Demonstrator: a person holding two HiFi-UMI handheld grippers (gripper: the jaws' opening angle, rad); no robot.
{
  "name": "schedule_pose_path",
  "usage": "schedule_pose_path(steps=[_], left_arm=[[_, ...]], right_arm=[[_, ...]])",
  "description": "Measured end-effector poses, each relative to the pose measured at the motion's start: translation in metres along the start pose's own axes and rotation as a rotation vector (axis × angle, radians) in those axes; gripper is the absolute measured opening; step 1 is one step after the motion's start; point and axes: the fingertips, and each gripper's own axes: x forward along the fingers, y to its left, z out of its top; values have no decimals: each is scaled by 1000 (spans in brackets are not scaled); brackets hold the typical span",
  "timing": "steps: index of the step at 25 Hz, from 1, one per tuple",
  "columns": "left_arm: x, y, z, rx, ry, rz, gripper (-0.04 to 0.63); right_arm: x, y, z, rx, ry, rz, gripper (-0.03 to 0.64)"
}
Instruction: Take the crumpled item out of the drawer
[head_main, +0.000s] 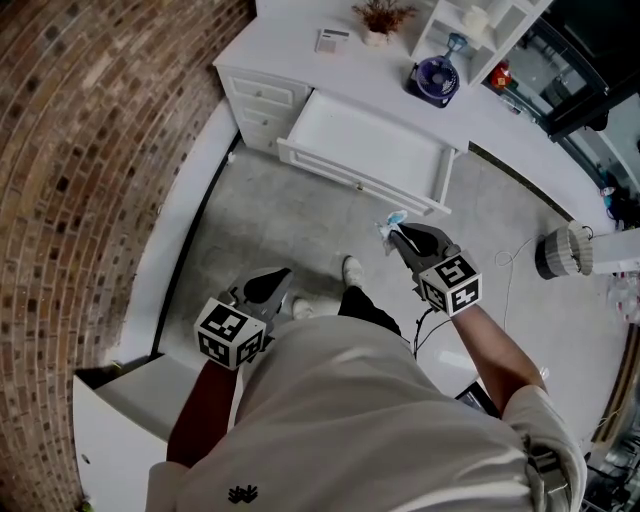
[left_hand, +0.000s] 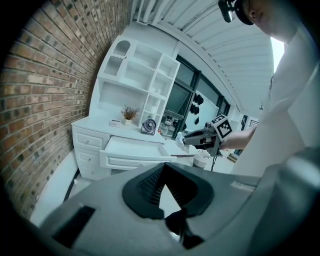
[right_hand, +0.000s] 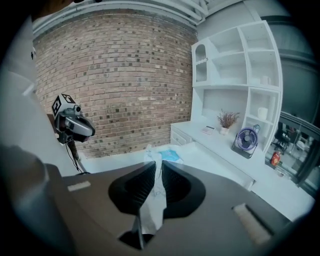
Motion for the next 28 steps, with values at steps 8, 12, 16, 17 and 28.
schedule_pose_path(steps=[8, 12, 16, 17, 28], left_arm=[[4, -1, 0, 2, 1, 0, 7], [8, -1, 2, 4, 3, 2, 7], [16, 1, 4, 2, 6, 8, 8], [18, 1, 6, 0, 6, 9, 7], [55, 22, 36, -13, -4, 52, 8]], right_arm=[[-6, -4, 6, -5, -18, 0, 51], [-7, -9, 8, -7, -22, 1, 51], [-6, -15, 8, -8, -21, 11, 51], [-6, -17, 9, -7, -24, 14, 51], [7, -60, 15, -3, -29, 61, 49]])
